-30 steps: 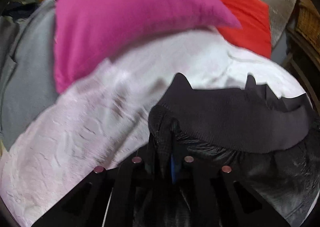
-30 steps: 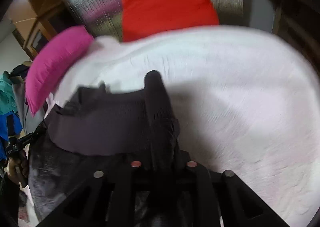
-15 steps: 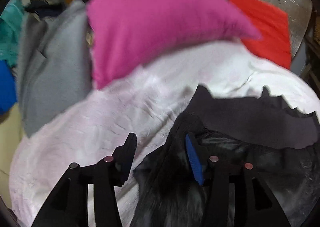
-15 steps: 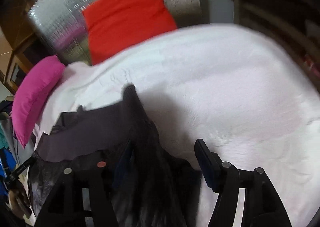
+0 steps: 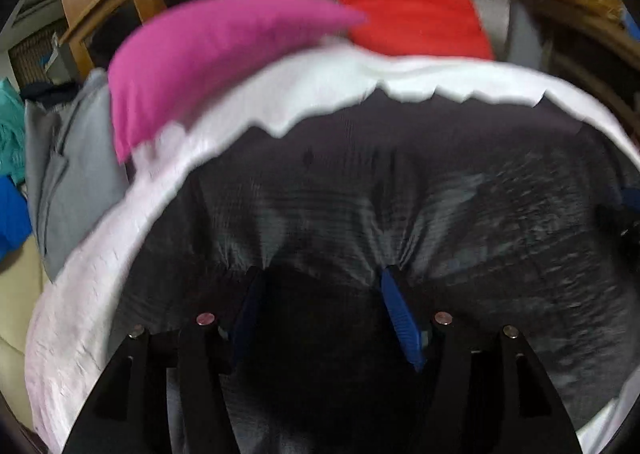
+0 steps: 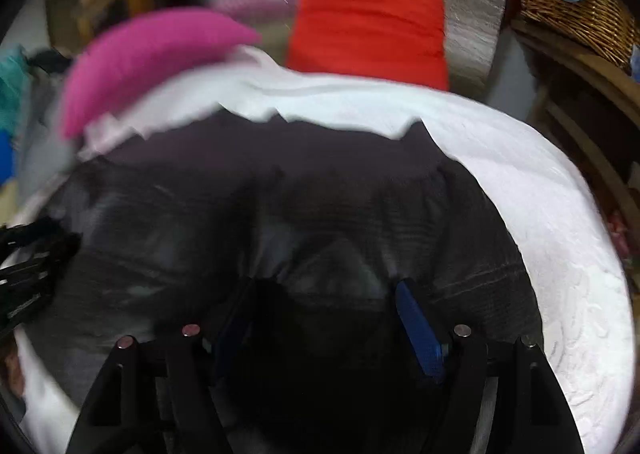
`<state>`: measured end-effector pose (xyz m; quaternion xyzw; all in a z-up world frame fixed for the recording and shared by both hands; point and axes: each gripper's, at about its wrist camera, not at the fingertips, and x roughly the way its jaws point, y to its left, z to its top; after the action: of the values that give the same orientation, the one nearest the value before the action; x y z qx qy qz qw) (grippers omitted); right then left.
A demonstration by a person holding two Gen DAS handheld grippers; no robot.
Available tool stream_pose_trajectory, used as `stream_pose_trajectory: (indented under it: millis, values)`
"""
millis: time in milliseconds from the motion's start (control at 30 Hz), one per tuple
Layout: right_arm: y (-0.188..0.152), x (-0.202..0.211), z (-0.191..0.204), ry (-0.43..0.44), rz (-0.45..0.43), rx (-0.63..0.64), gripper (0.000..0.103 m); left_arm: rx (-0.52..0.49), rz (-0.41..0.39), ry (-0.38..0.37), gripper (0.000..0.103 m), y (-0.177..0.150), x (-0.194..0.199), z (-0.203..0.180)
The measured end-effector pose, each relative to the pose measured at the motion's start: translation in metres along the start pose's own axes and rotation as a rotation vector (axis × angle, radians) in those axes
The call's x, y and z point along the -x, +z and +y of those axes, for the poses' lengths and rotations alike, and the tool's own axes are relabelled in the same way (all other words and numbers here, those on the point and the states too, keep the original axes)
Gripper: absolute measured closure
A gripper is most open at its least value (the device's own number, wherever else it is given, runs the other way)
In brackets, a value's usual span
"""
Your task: Fold large clothes
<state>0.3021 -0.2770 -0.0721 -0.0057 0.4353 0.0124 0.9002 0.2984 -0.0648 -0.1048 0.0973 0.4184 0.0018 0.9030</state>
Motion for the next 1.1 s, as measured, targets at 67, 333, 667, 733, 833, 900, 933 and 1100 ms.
stream_pose_trajectory:
  millis: [67,333,667,733,833,900,933,1100]
  values:
    - [0.001,-0.005,-0.007,-0.025,0.007,-0.037,0.025,-0.016,0.006,0.022,0.038,0.001,-0.006,-0.001]
    - [0.001,0.018,-0.016,-0.042,-0.001,-0.129,0.022,-0.002,0.042,0.023,0.036,0.014,0.001,0.005]
    - [-0.048,0.105,0.017,0.065,-0.184,-0.107,0.020,0.074,-0.176,-0.020,0.035,-0.022,0.079,-0.002]
    - [-0.058,0.083,0.023,0.050,-0.140,-0.087,0.020,0.073,-0.115,-0.003,0.035,-0.029,0.064,-0.006]
    - [-0.070,0.057,0.025,-0.030,-0.110,-0.034,0.020,0.040,-0.063,0.038,0.033,-0.041,0.037,-0.014]
    - [-0.074,0.052,0.026,-0.057,-0.115,-0.021,0.019,0.011,-0.076,0.064,0.032,-0.045,0.034,-0.018]
    - [-0.074,0.049,0.026,-0.060,-0.106,-0.022,0.019,0.008,-0.076,0.070,0.032,-0.046,0.034,-0.019]
    - [-0.071,0.043,0.023,-0.077,-0.074,-0.027,0.017,-0.011,-0.066,0.087,0.032,-0.044,0.029,-0.023]
